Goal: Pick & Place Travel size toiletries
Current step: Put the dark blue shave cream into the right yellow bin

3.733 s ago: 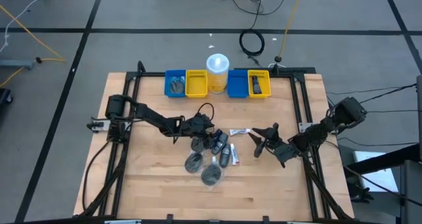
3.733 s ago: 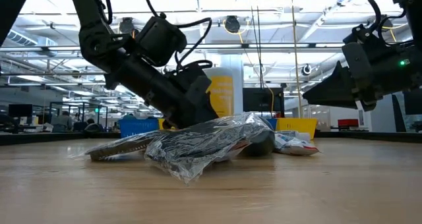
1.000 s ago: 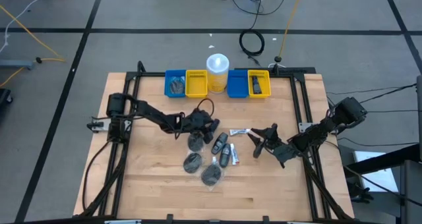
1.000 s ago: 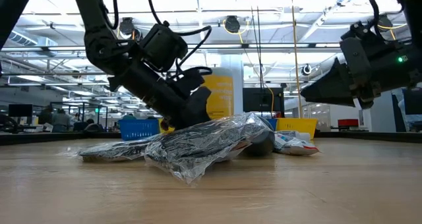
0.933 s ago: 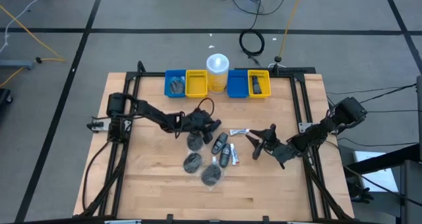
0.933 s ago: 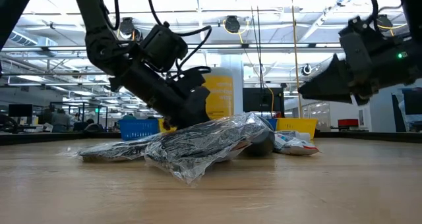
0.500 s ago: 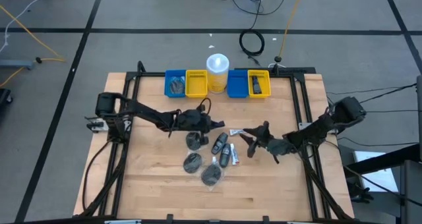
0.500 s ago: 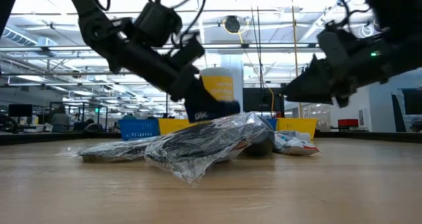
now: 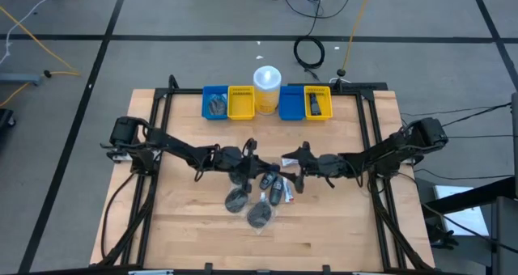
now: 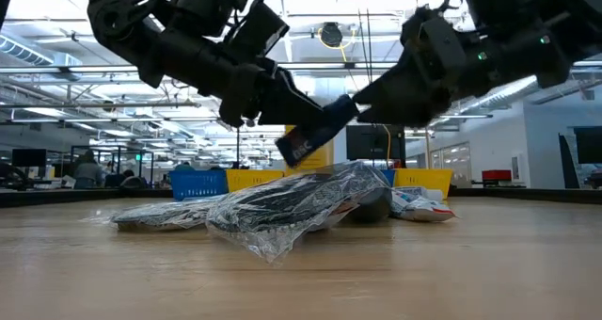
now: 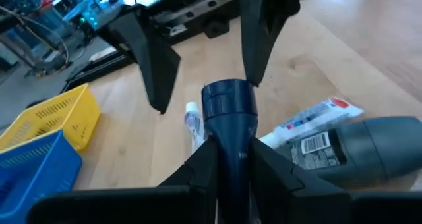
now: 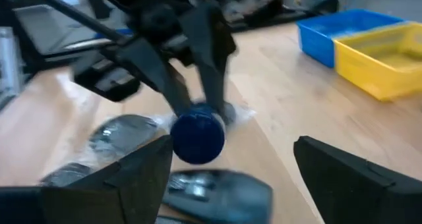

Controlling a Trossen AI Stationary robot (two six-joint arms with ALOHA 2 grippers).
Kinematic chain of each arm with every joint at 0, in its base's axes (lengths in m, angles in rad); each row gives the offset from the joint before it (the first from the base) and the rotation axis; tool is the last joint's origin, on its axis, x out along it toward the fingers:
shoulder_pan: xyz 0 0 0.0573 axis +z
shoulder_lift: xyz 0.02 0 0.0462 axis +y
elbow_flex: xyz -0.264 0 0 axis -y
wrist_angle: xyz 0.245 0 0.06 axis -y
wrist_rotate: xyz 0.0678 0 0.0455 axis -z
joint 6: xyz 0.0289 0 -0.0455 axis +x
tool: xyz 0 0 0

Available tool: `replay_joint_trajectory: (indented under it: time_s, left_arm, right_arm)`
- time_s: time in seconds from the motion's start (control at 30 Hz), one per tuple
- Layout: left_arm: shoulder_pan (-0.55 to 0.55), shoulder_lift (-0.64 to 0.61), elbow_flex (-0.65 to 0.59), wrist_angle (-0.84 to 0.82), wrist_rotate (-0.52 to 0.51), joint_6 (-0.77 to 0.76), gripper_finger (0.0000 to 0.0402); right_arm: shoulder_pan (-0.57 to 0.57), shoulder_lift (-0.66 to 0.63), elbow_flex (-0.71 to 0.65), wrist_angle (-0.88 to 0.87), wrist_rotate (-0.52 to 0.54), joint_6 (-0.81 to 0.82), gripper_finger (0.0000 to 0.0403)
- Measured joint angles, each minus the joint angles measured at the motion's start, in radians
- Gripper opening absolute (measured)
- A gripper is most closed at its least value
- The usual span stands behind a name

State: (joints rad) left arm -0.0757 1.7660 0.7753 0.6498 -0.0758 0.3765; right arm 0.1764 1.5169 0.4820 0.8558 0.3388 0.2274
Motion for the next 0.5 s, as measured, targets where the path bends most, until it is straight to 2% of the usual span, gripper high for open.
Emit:
replay_joint_trajectory:
  time_s: [0.07,0.5]
  left_arm:
    - [-0.001,0.000,0.000,0.015,0.003,0.003,0.0069]
    - [-0.001,-0.002,0.002,0.062,0.004,-0.023,0.0069]
  right_arm:
    - [0.000,0.000,0.010,0.007,-0.031,-0.018,0.0310]
    - [0.002,0.001,0.021,0.025,-0.037,-0.061,0.0269]
